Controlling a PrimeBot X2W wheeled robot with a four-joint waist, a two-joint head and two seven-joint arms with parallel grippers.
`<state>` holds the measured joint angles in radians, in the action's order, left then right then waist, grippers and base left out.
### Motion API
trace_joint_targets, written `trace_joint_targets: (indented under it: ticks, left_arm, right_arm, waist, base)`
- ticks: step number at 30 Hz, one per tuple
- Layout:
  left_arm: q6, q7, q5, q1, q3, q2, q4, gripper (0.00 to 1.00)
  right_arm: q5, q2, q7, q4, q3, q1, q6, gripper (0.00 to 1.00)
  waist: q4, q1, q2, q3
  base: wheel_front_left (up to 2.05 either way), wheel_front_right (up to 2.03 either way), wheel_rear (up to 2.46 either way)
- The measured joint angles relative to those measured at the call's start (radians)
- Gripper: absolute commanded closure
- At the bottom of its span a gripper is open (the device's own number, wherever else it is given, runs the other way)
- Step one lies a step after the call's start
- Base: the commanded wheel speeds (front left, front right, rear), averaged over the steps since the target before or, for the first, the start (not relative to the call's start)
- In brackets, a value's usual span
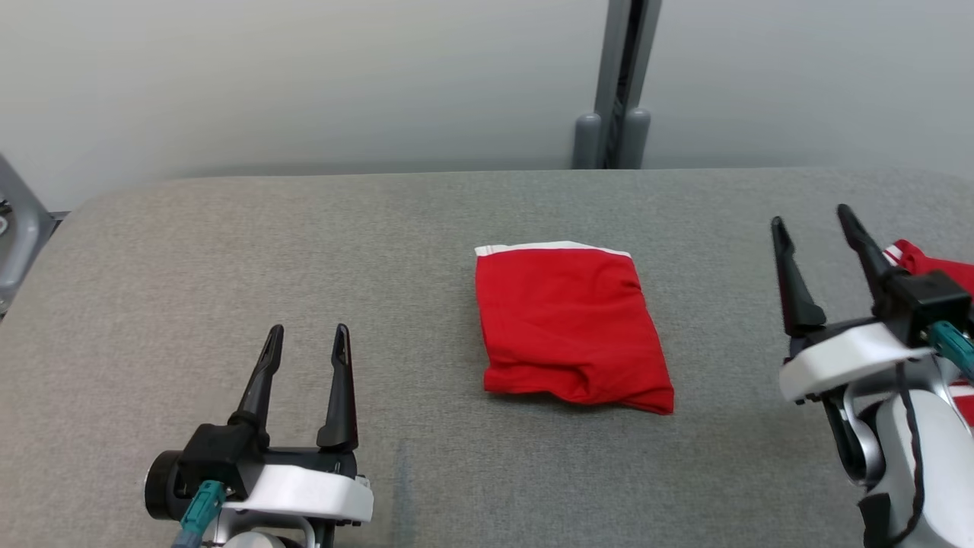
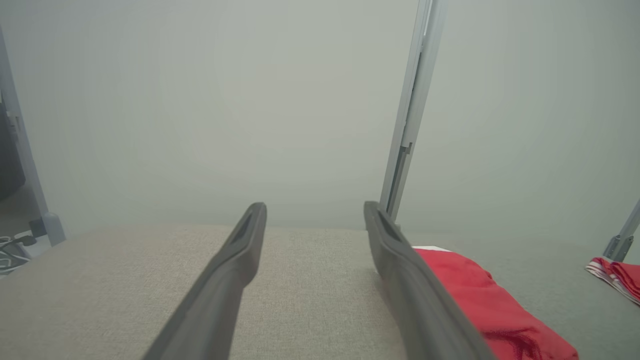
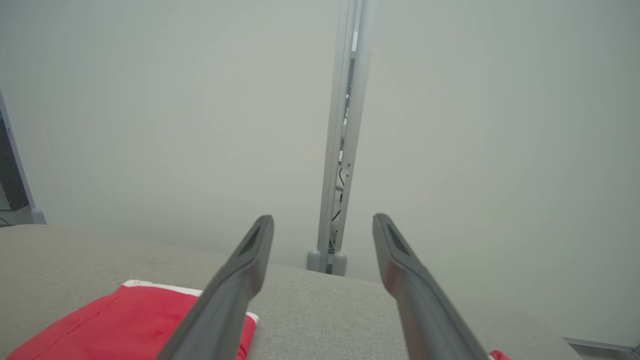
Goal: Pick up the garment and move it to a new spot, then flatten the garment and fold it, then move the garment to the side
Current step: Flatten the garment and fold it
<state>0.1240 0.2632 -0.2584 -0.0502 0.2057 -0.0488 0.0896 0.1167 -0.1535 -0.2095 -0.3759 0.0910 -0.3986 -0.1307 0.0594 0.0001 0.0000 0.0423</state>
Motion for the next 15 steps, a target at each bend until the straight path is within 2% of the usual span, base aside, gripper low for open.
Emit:
trace_joint_targets:
  ticks: [7, 15]
  left_arm:
    - [-0.004, 0.0, -0.005, -0.004, -0.019, 0.0, -0.013, 0.0]
    - [-0.009, 0.0, -0.004, 0.003, -0.022, 0.0, 0.004, 0.0]
  right_arm:
    - [-0.119, 0.058, -0.041, 0.123, -0.146, 0.115, 0.0, 0.0]
    - [-0.126, 0.094, -0.049, 0.138, -0.198, 0.195, 0.0, 0.0]
  waist:
    - [-0.047, -0.0001, 0.0, 0.024]
    - [-0.064, -0.0001, 0.0, 0.041]
  base:
    - [0.0, 0.0, 0.0]
    - [0.0, 0.0, 0.0]
